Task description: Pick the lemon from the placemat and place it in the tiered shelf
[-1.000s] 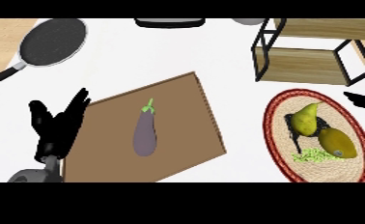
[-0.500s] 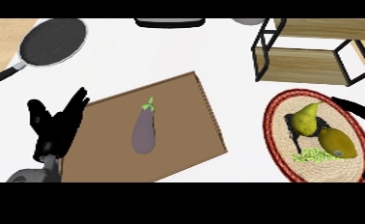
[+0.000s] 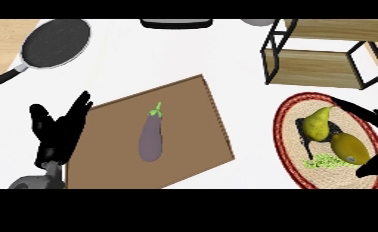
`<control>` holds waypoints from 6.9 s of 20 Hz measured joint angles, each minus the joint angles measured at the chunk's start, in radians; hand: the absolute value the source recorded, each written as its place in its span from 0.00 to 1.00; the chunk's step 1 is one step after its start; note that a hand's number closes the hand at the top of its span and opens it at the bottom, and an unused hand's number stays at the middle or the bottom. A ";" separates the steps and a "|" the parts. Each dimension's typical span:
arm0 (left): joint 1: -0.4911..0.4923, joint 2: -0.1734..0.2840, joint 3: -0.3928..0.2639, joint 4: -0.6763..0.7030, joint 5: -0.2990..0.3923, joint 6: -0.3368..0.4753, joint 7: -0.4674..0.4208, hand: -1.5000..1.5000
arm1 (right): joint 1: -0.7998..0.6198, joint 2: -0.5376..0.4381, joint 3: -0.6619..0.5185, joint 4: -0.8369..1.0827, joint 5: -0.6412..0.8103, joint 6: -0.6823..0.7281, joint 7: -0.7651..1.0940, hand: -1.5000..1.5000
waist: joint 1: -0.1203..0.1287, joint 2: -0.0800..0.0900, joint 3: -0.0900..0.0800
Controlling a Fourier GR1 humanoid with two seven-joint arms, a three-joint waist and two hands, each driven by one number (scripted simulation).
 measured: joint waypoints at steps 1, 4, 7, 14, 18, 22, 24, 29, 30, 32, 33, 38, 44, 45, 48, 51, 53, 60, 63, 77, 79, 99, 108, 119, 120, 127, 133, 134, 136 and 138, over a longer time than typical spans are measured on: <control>0.000 0.006 0.008 0.002 0.006 -0.012 0.003 0.50 | -0.007 0.014 -0.002 0.011 0.006 -0.008 -0.006 0.00 | 0.000 0.000 -0.001; -0.002 -0.003 0.011 -0.010 -0.003 -0.008 0.023 0.50 | -0.015 0.031 -0.009 0.048 0.032 -0.023 -0.045 0.00 | 0.000 0.002 -0.002; -0.008 -0.010 0.020 -0.003 -0.010 -0.014 0.023 0.50 | -0.018 0.058 -0.011 0.051 0.051 -0.032 -0.054 0.00 | -0.001 0.001 -0.003; -0.022 -0.009 0.042 0.012 -0.015 -0.026 0.018 0.50 | -0.011 0.054 0.090 -0.015 0.169 -0.059 -0.144 1.00 | -0.004 -0.003 -0.010; -0.013 -0.017 0.043 0.000 -0.031 -0.019 0.020 0.50 | 0.018 0.063 0.082 -0.029 0.157 -0.069 -0.185 1.00 | -0.005 -0.003 -0.010; -0.013 -0.035 0.039 -0.002 -0.057 0.004 0.020 0.50 | 0.032 0.111 0.071 -0.117 0.151 -0.085 -0.060 1.00 | -0.010 -0.004 -0.009; -0.016 -0.033 0.044 0.001 -0.055 0.003 0.029 0.50 | 0.032 0.154 0.073 -0.172 0.172 -0.123 0.078 1.00 | -0.016 -0.007 -0.013; -0.011 -0.031 0.058 0.006 -0.050 -0.006 0.019 0.50 | 0.021 0.282 0.099 -0.360 0.219 -0.194 0.413 1.00 | -0.022 -0.007 -0.008; -0.017 -0.034 0.060 0.009 -0.051 -0.001 0.024 0.50 | 0.018 0.303 0.097 -0.413 0.214 -0.195 0.467 1.00 | -0.025 -0.007 -0.008; -0.008 -0.033 0.063 0.007 -0.052 -0.005 0.017 0.50 | 0.035 0.335 0.090 -0.524 0.208 -0.217 0.544 1.00 | -0.028 -0.008 -0.006; -0.006 -0.033 0.064 0.008 -0.054 -0.002 0.018 0.50 | 0.040 0.343 0.085 -0.585 0.206 -0.225 0.579 1.00 | -0.032 -0.009 -0.005; 0.001 -0.025 0.077 0.012 -0.043 -0.021 0.015 0.50 | 0.028 0.350 0.021 -0.877 0.172 -0.222 0.756 1.00 | -0.040 -0.011 -0.004; 0.000 -0.028 0.079 0.009 -0.050 -0.023 0.014 0.50 | -0.055 0.327 -0.097 -1.167 0.109 -0.163 1.045 1.00 | -0.035 -0.008 -0.005; -0.004 -0.029 0.080 0.013 -0.051 -0.023 0.013 0.50 | -0.080 0.321 -0.114 -1.201 0.095 -0.147 1.101 1.00 | -0.032 -0.007 -0.004; -0.004 -0.034 0.079 0.012 -0.054 -0.028 0.002 0.50 | -0.177 0.286 -0.191 -1.248 0.027 -0.098 1.237 1.00 | -0.021 -0.005 -0.004; -0.009 -0.042 0.076 0.014 -0.061 -0.028 -0.006 0.50 | -0.293 0.233 -0.263 -1.225 -0.042 -0.058 1.331 1.00 | -0.013 -0.003 -0.004; -0.008 -0.047 0.070 0.006 -0.067 -0.027 -0.003 0.50 | -0.356 0.189 -0.325 -1.165 -0.086 -0.046 1.338 1.00 | -0.009 -0.001 -0.004; -0.041 -0.047 0.077 0.036 -0.067 -0.046 0.006 0.50 | -0.561 0.068 -0.409 -0.919 -0.128 -0.039 1.325 1.00 | 0.003 0.003 -0.003; -0.035 -0.057 0.071 0.026 -0.076 -0.041 0.005 0.50 | -0.642 0.022 -0.409 -0.806 -0.117 -0.038 1.309 1.00 | 0.009 0.004 -0.003; -0.046 -0.067 0.076 0.015 -0.088 -0.047 0.031 0.50 | -0.765 -0.075 -0.331 -0.329 0.004 -0.038 0.946 1.00 | 0.019 0.010 -0.003; -0.047 -0.065 0.076 0.011 -0.090 -0.049 0.042 0.50 | -0.783 -0.071 -0.311 -0.269 0.037 -0.064 0.896 1.00 | 0.020 0.010 -0.004; -0.039 -0.073 0.099 0.014 -0.097 -0.073 0.019 0.50 | -0.935 -0.041 -0.273 0.220 0.211 -0.272 0.503 1.00 | 0.021 0.010 -0.003; -0.037 -0.088 0.097 0.004 -0.108 -0.062 0.033 0.50 | -0.991 -0.040 -0.318 0.310 0.205 -0.306 0.515 0.00 | 0.016 0.009 -0.003; -0.034 -0.080 0.112 0.009 -0.102 -0.083 0.026 0.50 | -1.088 -0.035 -0.517 0.401 0.028 -0.352 0.606 0.00 | 0.016 0.009 -0.003; -0.035 -0.082 0.112 0.005 -0.100 -0.083 0.032 0.50 | -1.088 -0.037 -0.536 0.412 0.012 -0.358 0.604 0.00 | 0.017 0.009 -0.003; -0.043 -0.078 0.121 0.011 -0.095 -0.093 0.038 0.50 | -1.107 -0.126 -0.622 0.447 -0.035 -0.453 0.616 0.00 | 0.018 0.012 -0.003; -0.045 -0.083 0.120 0.018 -0.109 -0.088 0.021 0.50 | -1.084 -0.235 -0.678 0.486 -0.046 -0.544 0.632 0.00 | 0.016 0.013 -0.003; -0.046 -0.087 0.118 0.018 -0.111 -0.086 0.021 0.50 | -1.089 -0.259 -0.689 0.497 -0.051 -0.546 0.643 0.00 | 0.017 0.013 -0.003; -0.044 -0.090 0.117 0.013 -0.112 -0.085 0.022 0.50 | -1.068 -0.306 -0.720 0.525 -0.070 -0.542 0.634 0.00 | 0.018 0.015 -0.003; -0.056 -0.088 0.119 0.017 -0.113 -0.079 0.042 0.50 | -1.050 -0.353 -0.750 0.550 -0.094 -0.518 0.628 0.00 | 0.016 0.015 -0.003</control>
